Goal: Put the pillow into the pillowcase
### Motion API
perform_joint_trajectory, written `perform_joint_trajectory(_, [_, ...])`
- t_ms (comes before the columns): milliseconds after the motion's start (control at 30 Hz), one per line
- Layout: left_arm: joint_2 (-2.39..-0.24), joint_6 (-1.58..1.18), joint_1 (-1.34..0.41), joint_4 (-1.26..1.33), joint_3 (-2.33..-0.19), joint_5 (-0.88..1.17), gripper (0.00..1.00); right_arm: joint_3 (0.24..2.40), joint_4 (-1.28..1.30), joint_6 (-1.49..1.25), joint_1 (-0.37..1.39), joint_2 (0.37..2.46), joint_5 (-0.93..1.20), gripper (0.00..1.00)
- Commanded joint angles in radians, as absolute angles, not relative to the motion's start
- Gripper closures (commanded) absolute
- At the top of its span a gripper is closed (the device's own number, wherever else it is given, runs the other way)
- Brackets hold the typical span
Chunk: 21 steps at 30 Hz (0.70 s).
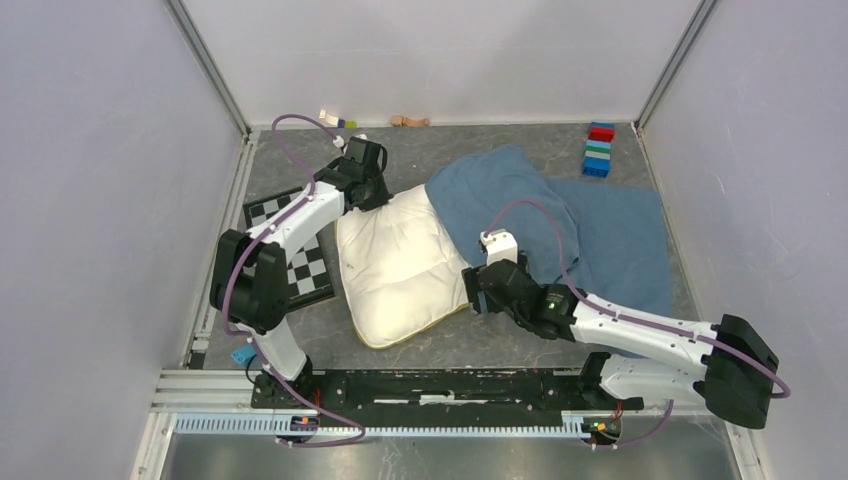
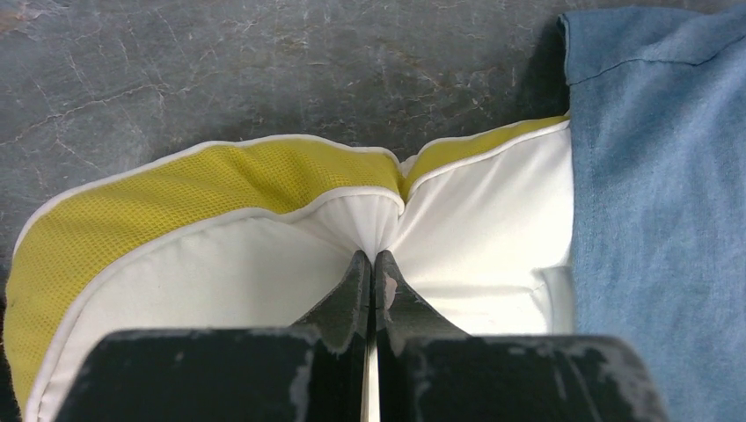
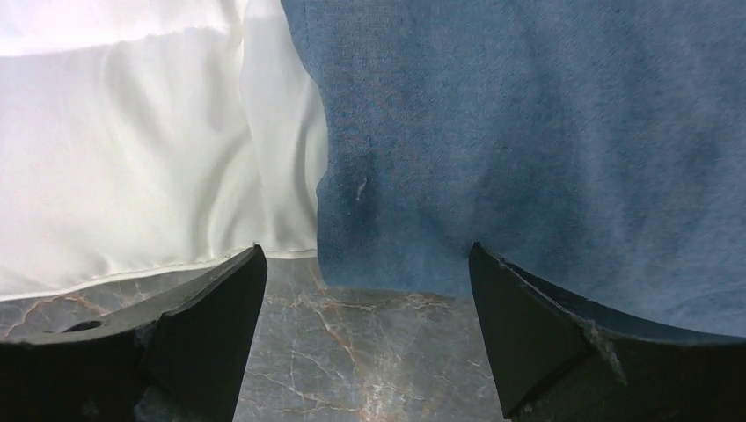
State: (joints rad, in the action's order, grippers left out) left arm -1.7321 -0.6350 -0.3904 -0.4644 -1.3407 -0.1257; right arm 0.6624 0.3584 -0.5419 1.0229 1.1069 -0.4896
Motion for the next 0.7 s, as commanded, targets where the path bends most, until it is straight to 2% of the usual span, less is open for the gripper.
perform_joint_trajectory(0, [-1.695,-0.594,-0.396,-0.458,-1.335,-0.143,0.98,0.594,0.181,-0.604,1.035,1.108,-0.537,0.08])
perform_joint_trajectory(133, [-1.695,-0.572,-0.397,-0.469,-1.344,-0.156,0.98,0.54,0.047,-0.592,1.035,1.185,-0.518,0.08])
perform_joint_trajectory(233, [-1.704,-0.556,-0.4,-0.485,-1.361,-0.163,0.98,0.55,-0.023,-0.581,1.033,1.263,-0.53,0.16])
perform_joint_trajectory(267, [-1.71,-0.548,-0.404,-0.494,-1.367,-0.169,0.98,0.576,-0.006,-0.577,1.03,1.292,-0.547,0.25])
perform_joint_trajectory(300, [-1.713,-0.538,-0.411,-0.499,-1.374,-0.177,0.98,0.606,0.036,-0.573,1.029,1.311,-0.567,0.39])
perform_joint_trajectory(333, [-1.718,-0.522,-0.42,-0.508,-1.381,-0.186,0.98,0.653,0.084,-0.568,1.029,1.317,-0.597,0.64])
perform_joint_trajectory(400, [-1.72,-0.498,-0.445,-0.525,-1.388,-0.208,0.98,0.747,0.165,-0.534,1.029,1.3,-0.638,0.89])
perform_joint_trajectory(433, [-1.718,-0.487,-0.458,-0.532,-1.387,-0.219,0.98,0.799,0.208,-0.512,1.029,1.284,-0.65,0.99])
perform_joint_trajectory(667, [-1.597,-0.383,-0.632,-0.509,-1.361,-0.177,0.98,1.345,0.529,-0.345,1.069,1.273,-0.533,1.0])
